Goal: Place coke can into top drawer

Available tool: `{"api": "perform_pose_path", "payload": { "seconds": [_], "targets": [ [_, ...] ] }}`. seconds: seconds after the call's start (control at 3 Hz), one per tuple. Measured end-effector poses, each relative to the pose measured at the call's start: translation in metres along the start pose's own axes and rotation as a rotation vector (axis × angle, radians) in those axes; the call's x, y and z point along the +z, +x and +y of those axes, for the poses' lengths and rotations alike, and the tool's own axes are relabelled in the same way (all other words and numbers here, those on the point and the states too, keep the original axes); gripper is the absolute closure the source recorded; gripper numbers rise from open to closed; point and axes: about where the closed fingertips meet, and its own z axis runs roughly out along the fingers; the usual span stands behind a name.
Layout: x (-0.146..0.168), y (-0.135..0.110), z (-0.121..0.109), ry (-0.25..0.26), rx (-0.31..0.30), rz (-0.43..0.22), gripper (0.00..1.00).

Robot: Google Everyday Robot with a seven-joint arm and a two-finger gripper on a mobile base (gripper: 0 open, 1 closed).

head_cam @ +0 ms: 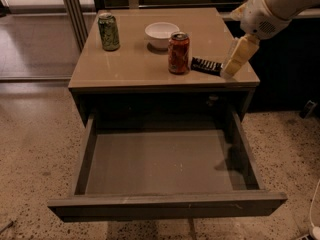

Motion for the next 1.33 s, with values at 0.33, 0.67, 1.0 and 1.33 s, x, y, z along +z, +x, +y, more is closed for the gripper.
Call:
{"api": "perform_pose_path", "payload": {
  "seconds": [0.33, 0.67, 1.0, 1.33],
  "targets": [
    [0.052, -0.025, -0.045, 0.004, 0.022, -0.178, 0.0],
    [0.052, -0.026, -0.045, 0.003, 0.022, -0.178, 0.0],
    [0.064, -0.02, -0.049, 0.006, 0.056, -0.189, 0.0],
    [0.084, -0.023, -0.059, -0.001, 0.077, -0.217, 0.0]
  ]
}}
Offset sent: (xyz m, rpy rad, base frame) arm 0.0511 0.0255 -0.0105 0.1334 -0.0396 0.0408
